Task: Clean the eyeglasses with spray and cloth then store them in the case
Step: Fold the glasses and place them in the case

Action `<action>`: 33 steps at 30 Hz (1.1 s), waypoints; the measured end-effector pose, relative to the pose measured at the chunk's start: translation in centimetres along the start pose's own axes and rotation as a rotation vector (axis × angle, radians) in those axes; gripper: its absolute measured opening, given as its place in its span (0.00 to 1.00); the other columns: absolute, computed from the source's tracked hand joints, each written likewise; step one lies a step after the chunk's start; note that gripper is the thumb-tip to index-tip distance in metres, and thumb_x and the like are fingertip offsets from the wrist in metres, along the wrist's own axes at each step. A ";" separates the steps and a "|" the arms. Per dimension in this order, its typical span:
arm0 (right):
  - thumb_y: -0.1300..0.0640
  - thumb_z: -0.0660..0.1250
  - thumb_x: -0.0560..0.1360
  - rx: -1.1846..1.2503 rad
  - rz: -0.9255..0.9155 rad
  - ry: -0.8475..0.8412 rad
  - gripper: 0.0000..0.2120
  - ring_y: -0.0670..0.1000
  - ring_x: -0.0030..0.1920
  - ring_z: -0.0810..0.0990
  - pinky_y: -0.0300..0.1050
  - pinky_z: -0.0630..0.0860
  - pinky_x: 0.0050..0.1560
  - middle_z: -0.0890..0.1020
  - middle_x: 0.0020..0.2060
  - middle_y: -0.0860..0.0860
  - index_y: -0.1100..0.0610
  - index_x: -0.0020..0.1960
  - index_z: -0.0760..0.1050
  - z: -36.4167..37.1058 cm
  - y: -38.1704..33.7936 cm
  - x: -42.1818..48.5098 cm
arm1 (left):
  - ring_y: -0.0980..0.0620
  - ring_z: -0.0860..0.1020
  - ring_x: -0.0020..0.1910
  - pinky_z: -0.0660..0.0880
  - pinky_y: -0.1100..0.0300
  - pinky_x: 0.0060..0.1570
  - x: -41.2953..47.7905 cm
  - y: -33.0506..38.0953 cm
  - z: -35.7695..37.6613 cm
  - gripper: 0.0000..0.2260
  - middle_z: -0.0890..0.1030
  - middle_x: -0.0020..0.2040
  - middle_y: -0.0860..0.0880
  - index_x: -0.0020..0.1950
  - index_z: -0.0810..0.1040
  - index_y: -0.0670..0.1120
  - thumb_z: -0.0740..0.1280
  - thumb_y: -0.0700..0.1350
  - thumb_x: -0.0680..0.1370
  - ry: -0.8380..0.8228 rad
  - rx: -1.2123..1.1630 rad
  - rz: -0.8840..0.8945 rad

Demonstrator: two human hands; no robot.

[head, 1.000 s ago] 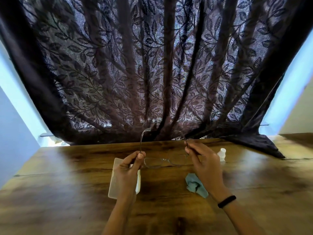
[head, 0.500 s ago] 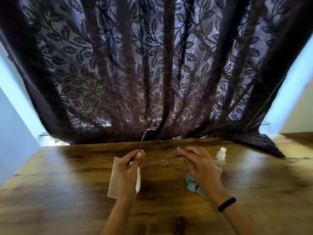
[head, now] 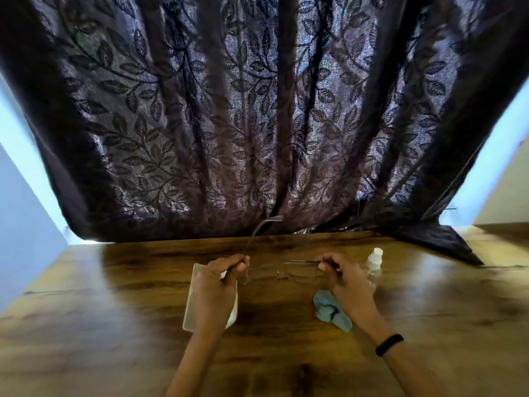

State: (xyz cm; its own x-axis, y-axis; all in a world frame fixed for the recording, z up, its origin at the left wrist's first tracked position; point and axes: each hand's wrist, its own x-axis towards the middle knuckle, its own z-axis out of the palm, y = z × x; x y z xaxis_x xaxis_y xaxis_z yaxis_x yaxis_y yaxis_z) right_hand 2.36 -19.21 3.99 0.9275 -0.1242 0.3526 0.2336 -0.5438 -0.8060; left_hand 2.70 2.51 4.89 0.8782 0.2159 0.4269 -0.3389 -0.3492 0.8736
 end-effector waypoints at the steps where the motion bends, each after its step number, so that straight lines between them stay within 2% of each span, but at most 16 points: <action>1: 0.66 0.62 0.75 -0.005 -0.008 -0.007 0.05 0.40 0.41 0.75 0.25 0.70 0.41 0.77 0.40 0.46 0.58 0.48 0.75 0.1 0.1 -0.1 | 0.64 0.80 0.38 0.73 0.74 0.37 0.0 0.2 -0.2 0.10 0.80 0.38 0.59 0.45 0.83 0.47 0.71 0.34 0.70 -0.008 0.114 0.075; 4: 0.66 0.61 0.76 -0.012 -0.031 -0.006 0.06 0.41 0.41 0.75 0.27 0.71 0.40 0.76 0.39 0.47 0.56 0.47 0.73 0.3 0.1 -0.3 | 0.62 0.75 0.37 0.68 0.73 0.37 -0.1 0.2 -0.6 0.07 0.81 0.39 0.56 0.43 0.84 0.46 0.72 0.35 0.69 -0.053 0.366 0.266; 6: 0.65 0.61 0.76 -0.024 -0.032 0.000 0.05 0.44 0.40 0.75 0.33 0.73 0.40 0.77 0.39 0.48 0.57 0.47 0.73 0.3 0.0 -0.1 | 0.62 0.73 0.39 0.64 0.76 0.37 -0.3 -0.1 -0.8 0.07 0.84 0.40 0.51 0.43 0.84 0.46 0.72 0.36 0.69 -0.125 0.482 0.301; 8: 0.64 0.60 0.77 -0.038 -0.033 -0.005 0.05 0.48 0.41 0.76 0.38 0.72 0.40 0.78 0.39 0.51 0.60 0.48 0.74 0.2 0.0 0.1 | 0.62 0.72 0.42 0.62 0.77 0.38 -0.6 -0.5 -0.9 0.08 0.85 0.42 0.50 0.44 0.84 0.48 0.72 0.36 0.70 -0.170 0.531 0.298; 12: 0.65 0.61 0.77 -0.007 -0.022 -0.014 0.04 0.44 0.40 0.75 0.30 0.72 0.38 0.77 0.39 0.49 0.60 0.48 0.74 0.1 0.1 0.1 | 0.64 0.76 0.42 0.66 0.78 0.39 -0.7 -0.6 -0.9 0.08 0.85 0.42 0.51 0.46 0.84 0.48 0.72 0.38 0.70 -0.183 0.464 0.296; 15: 0.66 0.62 0.76 0.145 0.042 -0.041 0.04 0.43 0.40 0.76 0.26 0.72 0.38 0.79 0.39 0.50 0.60 0.47 0.75 0.0 0.0 0.2 | 0.68 0.77 0.38 0.69 0.78 0.39 -0.5 -0.8 -1.3 0.13 0.84 0.39 0.57 0.51 0.81 0.53 0.73 0.41 0.69 -0.239 0.343 0.064; 17: 0.64 0.63 0.76 0.281 0.105 -0.064 0.04 0.47 0.42 0.79 0.31 0.75 0.41 0.81 0.41 0.55 0.63 0.48 0.76 -0.1 0.1 0.2 | 0.63 0.81 0.37 0.75 0.70 0.41 -0.3 -1.1 -1.7 0.11 0.83 0.36 0.59 0.48 0.80 0.54 0.73 0.43 0.69 -0.320 0.185 -0.152; 19: 0.63 0.63 0.75 0.462 0.193 -0.067 0.06 0.50 0.44 0.80 0.36 0.78 0.43 0.82 0.43 0.57 0.63 0.51 0.76 -0.1 0.2 0.1 | 0.55 0.83 0.36 0.79 0.64 0.36 -0.4 -1.6 -2.1 0.07 0.85 0.34 0.52 0.46 0.82 0.47 0.72 0.40 0.69 -0.343 -0.064 -0.346; 21: 0.63 0.63 0.75 0.610 0.276 -0.061 0.06 0.51 0.44 0.80 0.40 0.79 0.44 0.82 0.43 0.57 0.60 0.50 0.77 0.2 0.0 0.1 | 0.53 0.83 0.34 0.79 0.64 0.32 -0.6 -2.1 -2.4 0.06 0.85 0.35 0.47 0.44 0.83 0.42 0.70 0.37 0.69 -0.338 -0.321 -0.534; 24: 0.60 0.65 0.74 0.647 0.332 -0.052 0.05 0.47 0.40 0.80 0.36 0.78 0.39 0.82 0.40 0.53 0.57 0.48 0.79 1.1 -0.1 0.3 | 0.52 0.83 0.34 0.79 0.63 0.32 -1.5 -3.2 -2.6 0.07 0.85 0.39 0.42 0.42 0.84 0.41 0.70 0.39 0.66 -0.284 -0.634 -0.776; 26: 0.59 0.66 0.74 0.637 0.364 -0.071 0.05 0.47 0.39 0.79 0.35 0.78 0.39 0.82 0.39 0.53 0.59 0.48 0.79 1.8 -0.3 0.8 | 0.51 0.83 0.37 0.80 0.63 0.33 -2.0 -4.0 -2.7 0.08 0.85 0.42 0.41 0.44 0.84 0.40 0.69 0.38 0.67 -0.224 -0.765 -0.832; 29: 0.58 0.67 0.73 0.653 0.401 -0.103 0.05 0.48 0.39 0.79 0.38 0.77 0.39 0.81 0.36 0.52 0.59 0.44 0.80 2.9 -0.6 1.7 | 0.49 0.83 0.43 0.79 0.64 0.36 -2.8 -4.7 -2.9 0.10 0.84 0.46 0.39 0.46 0.84 0.39 0.67 0.36 0.67 -0.158 -0.883 -0.799; 31: 0.58 0.68 0.73 0.647 0.395 -0.126 0.05 0.48 0.38 0.78 0.38 0.77 0.38 0.80 0.35 0.53 0.60 0.43 0.80 3.7 -0.9 2.2 | 0.49 0.83 0.43 0.79 0.65 0.36 -3.4 -4.7 -3.0 0.09 0.84 0.45 0.40 0.45 0.84 0.40 0.67 0.37 0.67 -0.108 -0.871 -0.736; 33: 0.57 0.68 0.73 0.634 0.400 -0.149 0.07 0.47 0.37 0.78 0.36 0.76 0.36 0.80 0.36 0.53 0.61 0.45 0.80 4.6 -1.0 2.7 | 0.50 0.84 0.40 0.78 0.66 0.35 -3.9 -4.5 -3.1 0.08 0.85 0.41 0.42 0.43 0.85 0.42 0.68 0.38 0.67 -0.030 -0.761 -0.639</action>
State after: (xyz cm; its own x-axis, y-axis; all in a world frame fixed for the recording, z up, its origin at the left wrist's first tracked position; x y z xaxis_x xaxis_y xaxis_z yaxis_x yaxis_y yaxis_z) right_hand 5.96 -15.24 3.55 0.9958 -0.0735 -0.0551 -0.0472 0.1048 -0.9934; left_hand -0.24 6.06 -0.02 0.9760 0.1326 -0.1729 0.0835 0.5054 0.8589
